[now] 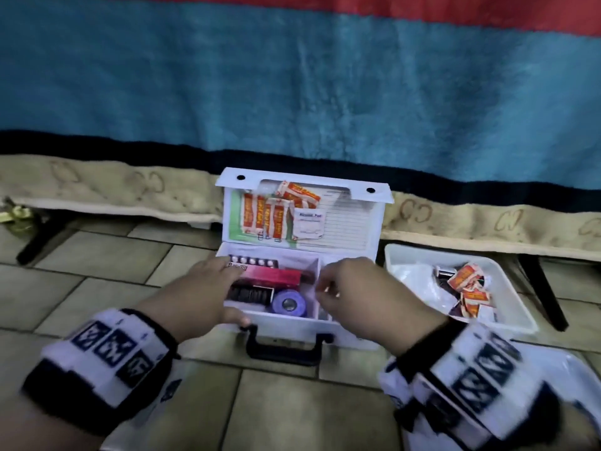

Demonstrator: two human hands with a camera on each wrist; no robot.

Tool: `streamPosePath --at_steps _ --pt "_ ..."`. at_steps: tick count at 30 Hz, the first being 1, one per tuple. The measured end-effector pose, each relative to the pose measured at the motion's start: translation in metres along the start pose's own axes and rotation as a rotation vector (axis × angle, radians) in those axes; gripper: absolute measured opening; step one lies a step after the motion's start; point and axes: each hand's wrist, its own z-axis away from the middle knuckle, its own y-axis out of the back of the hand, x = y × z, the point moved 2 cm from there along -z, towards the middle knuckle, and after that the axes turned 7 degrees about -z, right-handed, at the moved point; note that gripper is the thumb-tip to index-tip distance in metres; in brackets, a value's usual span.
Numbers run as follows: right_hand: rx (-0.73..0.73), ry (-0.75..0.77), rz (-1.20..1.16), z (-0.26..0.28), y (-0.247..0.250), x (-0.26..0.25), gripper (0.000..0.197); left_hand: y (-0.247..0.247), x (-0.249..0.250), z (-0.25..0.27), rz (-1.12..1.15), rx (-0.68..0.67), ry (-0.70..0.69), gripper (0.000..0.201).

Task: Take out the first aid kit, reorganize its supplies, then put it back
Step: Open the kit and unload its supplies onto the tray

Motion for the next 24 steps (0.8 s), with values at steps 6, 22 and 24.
streamPosePath --at_steps 6,22,24 --pt "-0.155 -0.025 0.354 -0.043 -0.047 -0.043 0.018 0.012 -0.005 0.005 0.108 0.155 -0.02 0.03" --pt "-0.016 -0.135 -0.194 0.006 0.027 -0.003 0.008 0.006 -0.002 0.007 0.121 0.139 0.064 0.025" --pt "0.064 -0.212 -0.233 0.038 0.046 0.025 0.004 0.004 0.0 0.008 0.104 0.146 0.076 0.026"
